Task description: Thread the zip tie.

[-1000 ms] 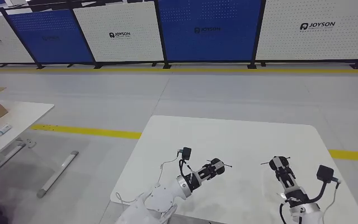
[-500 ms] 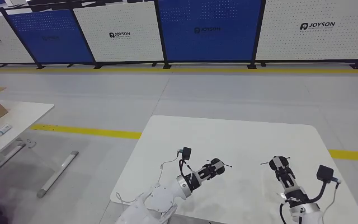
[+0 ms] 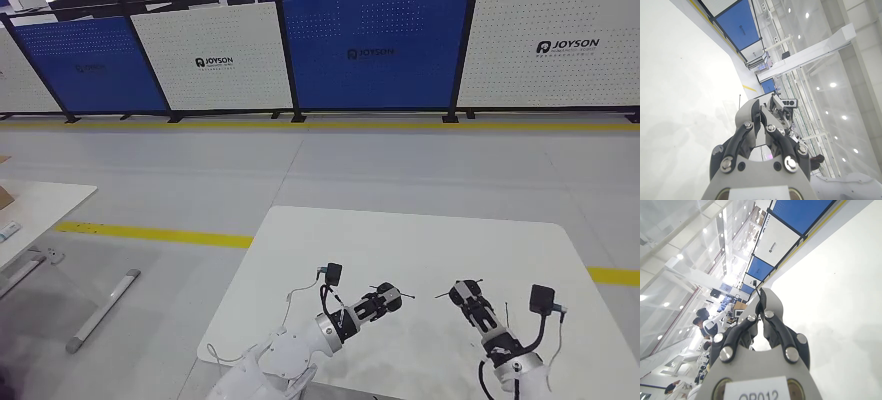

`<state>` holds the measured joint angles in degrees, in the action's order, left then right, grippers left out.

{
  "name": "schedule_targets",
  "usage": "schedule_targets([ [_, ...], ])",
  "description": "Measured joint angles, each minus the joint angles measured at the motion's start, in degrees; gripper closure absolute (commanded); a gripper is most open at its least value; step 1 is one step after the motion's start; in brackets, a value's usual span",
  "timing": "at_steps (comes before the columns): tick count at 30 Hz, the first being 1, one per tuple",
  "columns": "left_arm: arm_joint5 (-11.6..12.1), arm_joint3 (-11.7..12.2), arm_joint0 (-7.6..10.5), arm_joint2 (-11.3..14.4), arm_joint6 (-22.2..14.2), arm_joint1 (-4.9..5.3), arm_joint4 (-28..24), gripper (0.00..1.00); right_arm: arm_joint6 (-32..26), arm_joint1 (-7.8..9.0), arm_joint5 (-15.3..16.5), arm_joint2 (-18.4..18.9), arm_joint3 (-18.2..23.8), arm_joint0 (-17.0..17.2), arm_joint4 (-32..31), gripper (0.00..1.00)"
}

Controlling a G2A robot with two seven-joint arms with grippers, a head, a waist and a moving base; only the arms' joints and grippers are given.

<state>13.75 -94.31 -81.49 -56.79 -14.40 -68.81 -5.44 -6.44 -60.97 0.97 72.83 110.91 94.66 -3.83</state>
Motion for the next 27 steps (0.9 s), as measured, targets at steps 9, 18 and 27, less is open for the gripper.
schedule_targets([
  [9,-1.2,0.5,0.30,1.6,2.5,0.01,9.0,1.00,0.7,0.01,0.1,0.0,0.0,0.1,-0.1,1.00],
  [18,-1.5,0.5,0.21,2.6,4.5,-0.17,11.9,1.00,0.7,0.01,0.1,0.0,0.0,0.1,-0.1,1.00],
  [27,-1.5,0.5,0.21,2.6,4.5,-0.17,11.9,1.00,0.7,0.01,0.1,0.0,0.0,0.1,-0.1,1.00],
])
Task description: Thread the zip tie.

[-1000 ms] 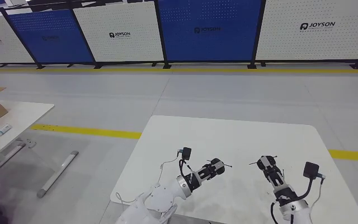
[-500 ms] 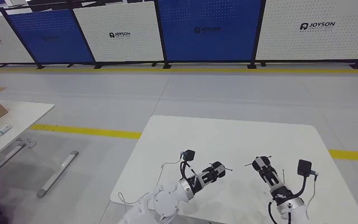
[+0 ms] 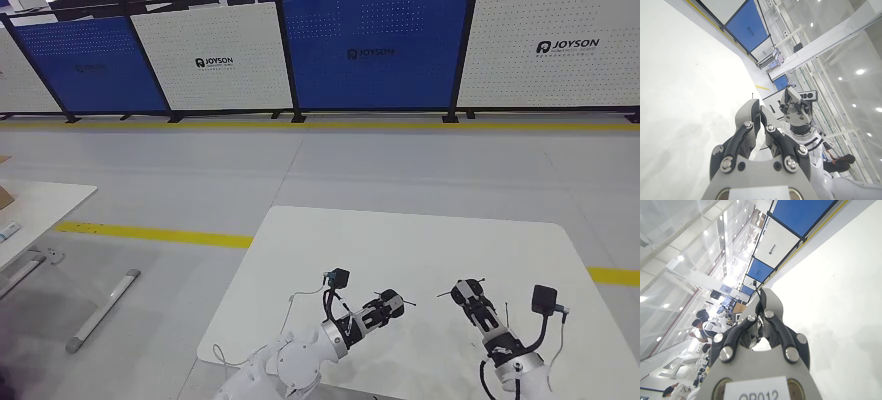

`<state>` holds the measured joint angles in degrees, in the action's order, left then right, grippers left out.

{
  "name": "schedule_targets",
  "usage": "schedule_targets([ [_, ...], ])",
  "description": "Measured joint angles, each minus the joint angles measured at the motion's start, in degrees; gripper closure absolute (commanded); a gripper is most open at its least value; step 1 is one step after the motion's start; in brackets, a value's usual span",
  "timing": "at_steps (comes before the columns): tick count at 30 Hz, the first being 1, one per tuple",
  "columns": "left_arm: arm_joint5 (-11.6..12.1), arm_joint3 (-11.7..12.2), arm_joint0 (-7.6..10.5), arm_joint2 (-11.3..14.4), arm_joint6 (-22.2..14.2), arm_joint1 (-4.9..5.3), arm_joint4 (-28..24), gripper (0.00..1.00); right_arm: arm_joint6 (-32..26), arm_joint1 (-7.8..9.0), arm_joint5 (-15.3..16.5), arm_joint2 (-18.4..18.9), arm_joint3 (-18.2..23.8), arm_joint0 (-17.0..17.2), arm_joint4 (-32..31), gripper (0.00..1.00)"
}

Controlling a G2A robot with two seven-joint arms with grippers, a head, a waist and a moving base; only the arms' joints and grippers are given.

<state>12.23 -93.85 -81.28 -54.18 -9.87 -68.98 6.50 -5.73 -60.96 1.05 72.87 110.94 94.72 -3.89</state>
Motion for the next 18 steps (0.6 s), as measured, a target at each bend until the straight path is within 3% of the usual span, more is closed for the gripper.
schedule_targets([
  [9,0.0,0.0,0.00,0.0,0.0,0.00,0.0,1.00,0.3,-0.05,0.5,0.3,-0.2,0.0,-0.4,1.00],
  [13,0.0,0.0,0.00,0.0,0.0,0.00,0.0,1.00,-1.3,0.13,4.1,2.6,-1.2,1.8,0.4,1.00],
  [18,0.0,0.0,0.00,0.0,0.0,0.00,0.0,1.00,0.4,0.27,9.8,5.0,-1.8,6.4,-1.1,1.00],
])
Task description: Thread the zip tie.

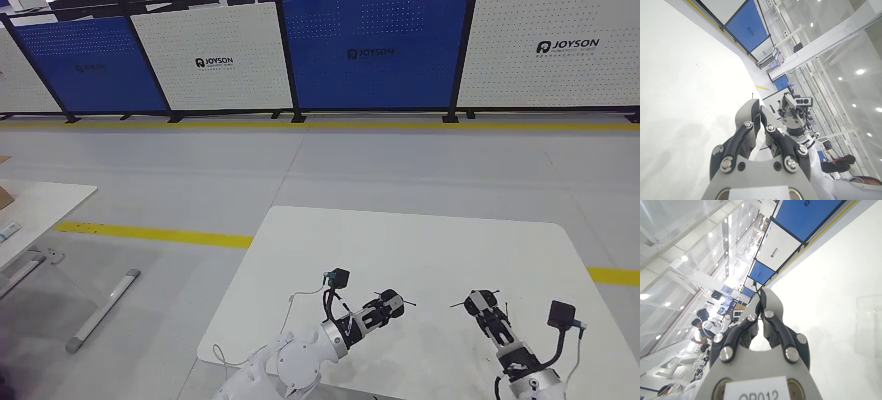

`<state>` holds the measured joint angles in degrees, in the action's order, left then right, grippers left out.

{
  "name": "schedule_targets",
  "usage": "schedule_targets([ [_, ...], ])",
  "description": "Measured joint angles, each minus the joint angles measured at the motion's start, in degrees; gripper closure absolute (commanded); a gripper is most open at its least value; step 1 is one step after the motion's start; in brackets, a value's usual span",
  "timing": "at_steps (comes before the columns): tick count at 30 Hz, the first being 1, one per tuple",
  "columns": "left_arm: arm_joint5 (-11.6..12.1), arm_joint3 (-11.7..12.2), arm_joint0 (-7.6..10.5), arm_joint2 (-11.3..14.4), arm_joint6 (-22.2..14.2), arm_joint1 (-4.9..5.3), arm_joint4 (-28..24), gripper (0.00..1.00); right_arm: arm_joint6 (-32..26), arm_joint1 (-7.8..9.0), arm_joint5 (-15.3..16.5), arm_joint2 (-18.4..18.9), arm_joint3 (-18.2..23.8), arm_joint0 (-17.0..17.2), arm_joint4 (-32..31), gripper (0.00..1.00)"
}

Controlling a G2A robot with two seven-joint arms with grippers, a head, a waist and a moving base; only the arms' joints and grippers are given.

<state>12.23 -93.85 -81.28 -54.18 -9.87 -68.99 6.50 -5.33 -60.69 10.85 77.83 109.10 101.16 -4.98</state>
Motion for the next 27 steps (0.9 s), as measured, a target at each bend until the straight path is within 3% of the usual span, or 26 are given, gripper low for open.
schedule_targets([
  [5,0.0,0.0,0.00,0.0,0.0,0.00,0.0,1.00,6.0,-0.56,4.8,-1.4,-1.8,3.1,-4.2,1.00],
  [9,0.0,0.0,0.00,0.0,0.0,0.00,0.0,1.00,9.6,-1.23,7.6,-4.2,-3.7,2.3,-5.6,1.00],
  [16,-0.2,-0.1,0.06,0.0,0.1,0.01,0.4,1.00,9.5,-1.23,7.6,-4.2,-3.7,2.2,-5.2,1.00],
  [22,-1.4,-1.5,0.00,0.7,-0.5,0.22,6.0,1.00,9.5,-1.23,7.6,-4.2,-3.7,2.2,-5.2,1.00],
  [27,-0.3,-0.2,0.14,0.8,-1.8,0.21,4.4,1.00,9.5,-1.23,7.6,-4.2,-3.8,2.2,-5.2,1.00],
])
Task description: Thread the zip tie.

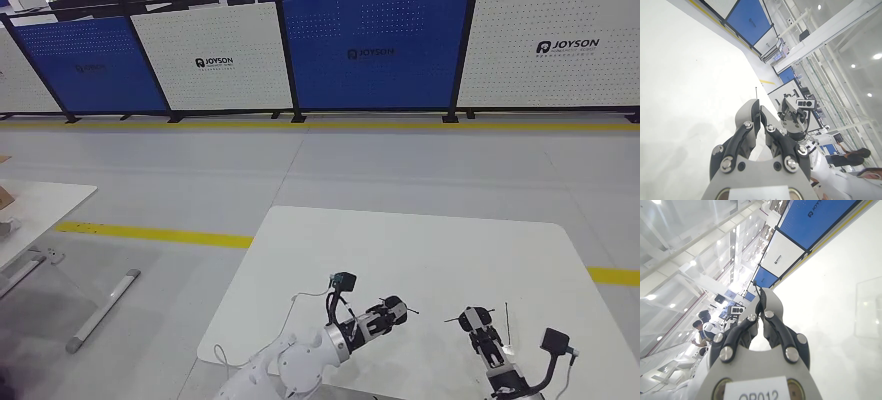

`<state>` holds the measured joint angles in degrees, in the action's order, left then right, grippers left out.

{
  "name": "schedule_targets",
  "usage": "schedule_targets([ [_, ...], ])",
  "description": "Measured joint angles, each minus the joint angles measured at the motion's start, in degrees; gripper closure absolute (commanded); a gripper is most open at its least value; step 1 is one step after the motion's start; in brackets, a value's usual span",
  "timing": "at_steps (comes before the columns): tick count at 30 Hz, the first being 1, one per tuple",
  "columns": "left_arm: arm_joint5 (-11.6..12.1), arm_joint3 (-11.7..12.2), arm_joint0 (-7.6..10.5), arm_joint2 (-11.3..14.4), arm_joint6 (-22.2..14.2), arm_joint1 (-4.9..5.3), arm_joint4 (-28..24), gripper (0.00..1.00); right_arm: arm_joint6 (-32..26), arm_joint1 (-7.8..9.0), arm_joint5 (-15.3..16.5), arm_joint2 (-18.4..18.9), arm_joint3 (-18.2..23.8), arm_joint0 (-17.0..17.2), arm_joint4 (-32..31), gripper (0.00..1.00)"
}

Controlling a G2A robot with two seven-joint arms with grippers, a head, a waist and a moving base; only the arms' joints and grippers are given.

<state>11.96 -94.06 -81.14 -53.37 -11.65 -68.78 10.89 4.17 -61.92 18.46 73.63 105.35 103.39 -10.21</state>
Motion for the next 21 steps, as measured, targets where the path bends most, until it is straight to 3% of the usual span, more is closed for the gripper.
schedule_targets([
  [4,1.6,1.2,0.36,0.2,-0.5,-0.10,-1.5,1.00,0.0,0.00,0.0,0.0,0.0,0.0,0.0,1.00],
  [12,1.6,1.2,0.35,0.2,-0.4,-0.10,-1.5,1.00,1.3,-0.34,-0.4,-0.6,-0.8,-0.4,-1.2,1.00],
  [21,1.6,1.2,0.35,0.2,-0.4,-0.10,-1.5,1.00,6.5,-1.90,1.0,-6.6,-6.0,-3.8,-5.1,1.00],
])
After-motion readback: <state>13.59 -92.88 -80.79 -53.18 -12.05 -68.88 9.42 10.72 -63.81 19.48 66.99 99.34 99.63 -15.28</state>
